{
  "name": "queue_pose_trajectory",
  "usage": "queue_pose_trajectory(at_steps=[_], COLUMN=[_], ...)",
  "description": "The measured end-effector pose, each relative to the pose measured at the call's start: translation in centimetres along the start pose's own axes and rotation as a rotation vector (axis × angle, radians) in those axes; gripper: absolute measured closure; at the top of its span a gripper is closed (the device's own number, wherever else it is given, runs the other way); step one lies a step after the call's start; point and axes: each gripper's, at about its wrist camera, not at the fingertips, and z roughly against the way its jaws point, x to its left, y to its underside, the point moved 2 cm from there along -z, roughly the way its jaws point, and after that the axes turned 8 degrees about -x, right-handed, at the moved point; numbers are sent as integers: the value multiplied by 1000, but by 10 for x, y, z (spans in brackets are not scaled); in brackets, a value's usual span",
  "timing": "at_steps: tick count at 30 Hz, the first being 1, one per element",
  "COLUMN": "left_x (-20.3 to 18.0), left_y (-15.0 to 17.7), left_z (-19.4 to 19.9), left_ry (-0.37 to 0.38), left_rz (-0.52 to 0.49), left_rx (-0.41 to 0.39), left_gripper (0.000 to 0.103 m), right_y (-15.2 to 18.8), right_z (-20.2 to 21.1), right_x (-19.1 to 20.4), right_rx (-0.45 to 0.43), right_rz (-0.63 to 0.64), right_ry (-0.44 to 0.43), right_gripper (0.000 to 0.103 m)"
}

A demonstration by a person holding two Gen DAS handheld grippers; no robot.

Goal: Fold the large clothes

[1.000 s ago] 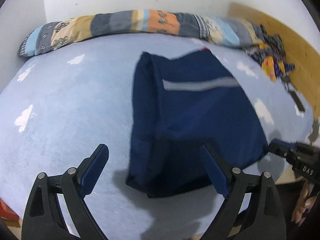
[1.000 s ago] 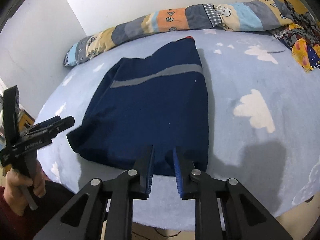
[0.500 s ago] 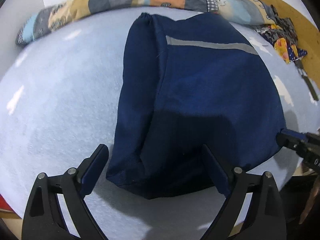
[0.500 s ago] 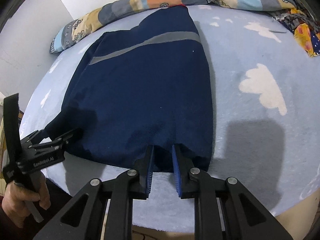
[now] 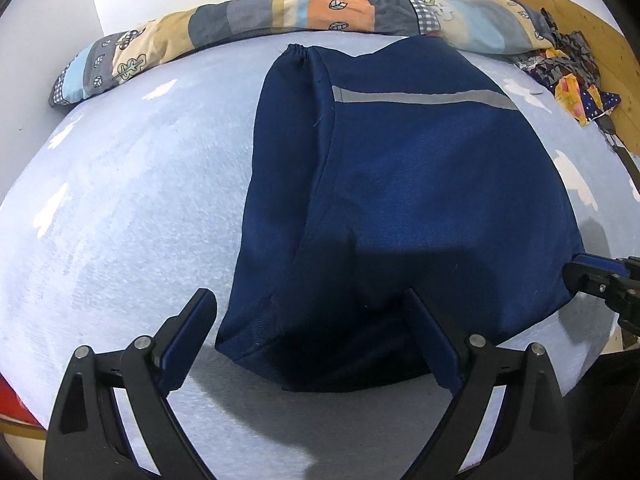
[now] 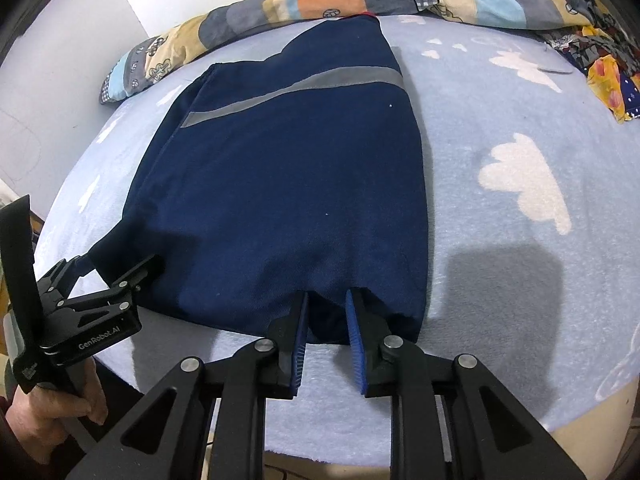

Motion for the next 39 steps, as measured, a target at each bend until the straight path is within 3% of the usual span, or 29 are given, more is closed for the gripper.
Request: queue_pose_trajectory(at_steps=[32, 35, 39], left_x=[-2, 2, 14], left_y=[-3, -9, -23], left_z=[1, 6, 25], left_ry=[-10, 12, 49], left_rz=[-22, 6, 80], left_rx=[-14, -18, -103], left_gripper=[8, 8, 8], right_y=[-4, -8, -17], right_z=[0, 10, 28], right_x=[0, 1, -9], right_rx=[-2, -40, -130], right_rz=[-19, -28, -102], right_ry=[-29, -41, -63], right_gripper=[69, 68, 67])
